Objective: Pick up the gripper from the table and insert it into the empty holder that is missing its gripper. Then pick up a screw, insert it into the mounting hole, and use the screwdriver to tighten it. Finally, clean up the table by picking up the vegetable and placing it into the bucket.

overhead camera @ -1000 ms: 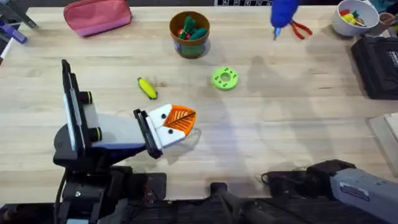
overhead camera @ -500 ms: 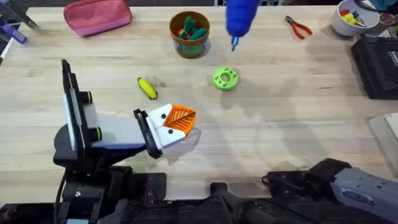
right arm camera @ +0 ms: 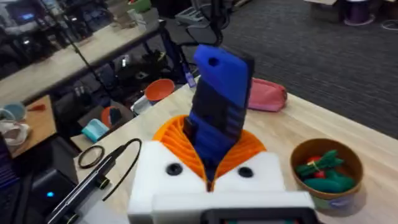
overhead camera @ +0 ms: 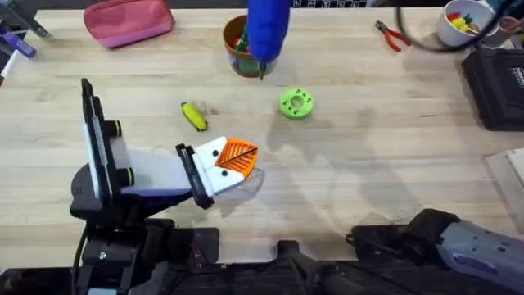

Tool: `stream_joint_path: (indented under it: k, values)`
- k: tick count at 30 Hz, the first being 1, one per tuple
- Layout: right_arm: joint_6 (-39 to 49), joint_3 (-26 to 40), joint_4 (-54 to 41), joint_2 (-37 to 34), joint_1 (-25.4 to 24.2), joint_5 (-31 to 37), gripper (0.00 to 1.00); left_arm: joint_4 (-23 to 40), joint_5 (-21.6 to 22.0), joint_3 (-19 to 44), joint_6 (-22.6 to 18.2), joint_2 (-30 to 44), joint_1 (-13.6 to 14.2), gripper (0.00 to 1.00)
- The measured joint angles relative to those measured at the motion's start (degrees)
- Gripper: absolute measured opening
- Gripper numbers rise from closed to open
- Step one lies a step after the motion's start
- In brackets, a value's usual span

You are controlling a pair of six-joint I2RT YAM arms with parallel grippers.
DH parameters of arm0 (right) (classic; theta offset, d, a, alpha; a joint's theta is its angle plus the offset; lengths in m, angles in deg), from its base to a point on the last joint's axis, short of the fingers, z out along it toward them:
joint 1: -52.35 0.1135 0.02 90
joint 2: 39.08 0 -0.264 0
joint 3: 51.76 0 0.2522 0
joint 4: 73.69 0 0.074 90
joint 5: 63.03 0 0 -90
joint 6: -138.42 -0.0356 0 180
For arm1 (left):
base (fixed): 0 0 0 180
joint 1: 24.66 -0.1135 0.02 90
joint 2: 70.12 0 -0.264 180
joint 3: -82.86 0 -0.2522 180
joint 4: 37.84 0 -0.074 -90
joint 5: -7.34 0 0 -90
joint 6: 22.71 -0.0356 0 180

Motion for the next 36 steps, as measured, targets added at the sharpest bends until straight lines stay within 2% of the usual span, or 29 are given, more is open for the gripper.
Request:
stream_joint_path:
  k: [4, 8, 13, 18, 24, 30, 36]
  values:
    - [-1.05, -5.78, 9.49, 0.28, 0.71, -2.67, 0.008, -0.01, 0.0, 0.0, 0.0, -0.02, 0.0, 0.02]
    - [-0.36, -9.9, 17.87, 0.26, 0.73, -10.09, 0.008, 0.0, 0.0, 0.0, 0.0, 0.0, 0.0, 0.02]
    - [3.16, -10.64, 19.38, 0.26, 0.73, -20.45, 0.008, 0.0, 0.0, 0.0, 0.0, 0.0, 0.0, 0.02]
    - [5.57, -10.66, 19.53, 0.21, 0.73, -26.67, 0.008, -0.01, 0.0, 0.0, -0.01, 0.0, 0.0, 0.02]
    - [9.03, -10.66, 19.72, -0.97, 1.7, -30.07, 0.008, 0.0, 0.0, 0.0, 0.0, -0.01, 0.0, 0.02]
    - [11.93, -12.23, 27.71, -4.76, 4.87, -30.92, 0.008, 0.0, 0.0, 0.0, 0.0, 0.0, 0.0, 0.02]
    - [13.08, -13.04, 29.85, -6.79, 6.63, -31.32, 0.008, 0.0, 0.0, 0.0, 0.0, 0.0, 0.0, 0.02]
